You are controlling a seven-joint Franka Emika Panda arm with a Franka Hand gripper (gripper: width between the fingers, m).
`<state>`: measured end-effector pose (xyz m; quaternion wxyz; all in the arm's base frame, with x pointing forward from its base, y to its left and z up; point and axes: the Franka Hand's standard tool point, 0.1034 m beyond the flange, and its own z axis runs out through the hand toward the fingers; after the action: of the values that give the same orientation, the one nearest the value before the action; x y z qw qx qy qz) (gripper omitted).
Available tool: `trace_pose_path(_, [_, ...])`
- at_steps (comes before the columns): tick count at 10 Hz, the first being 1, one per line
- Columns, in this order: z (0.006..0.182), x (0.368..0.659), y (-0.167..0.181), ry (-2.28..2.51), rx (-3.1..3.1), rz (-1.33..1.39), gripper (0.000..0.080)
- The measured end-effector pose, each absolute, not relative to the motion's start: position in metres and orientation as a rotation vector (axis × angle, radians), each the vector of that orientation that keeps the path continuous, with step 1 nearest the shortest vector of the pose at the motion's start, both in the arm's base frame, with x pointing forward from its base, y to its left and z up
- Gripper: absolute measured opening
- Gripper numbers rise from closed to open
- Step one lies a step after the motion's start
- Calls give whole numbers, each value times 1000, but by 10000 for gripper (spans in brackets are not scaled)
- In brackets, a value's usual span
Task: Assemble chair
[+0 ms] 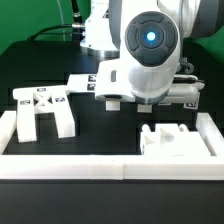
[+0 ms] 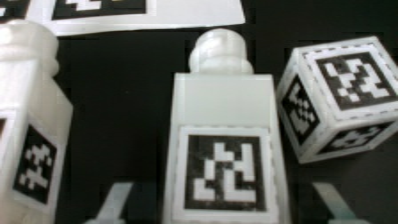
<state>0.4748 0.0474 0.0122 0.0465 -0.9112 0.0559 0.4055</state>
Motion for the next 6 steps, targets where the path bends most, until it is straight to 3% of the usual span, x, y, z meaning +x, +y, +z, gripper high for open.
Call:
trace_pose_path(4, [64, 490, 48, 113, -2763, 1239, 291])
trace_pose_path(6, [66, 491, 47, 109, -2765, 1229, 291])
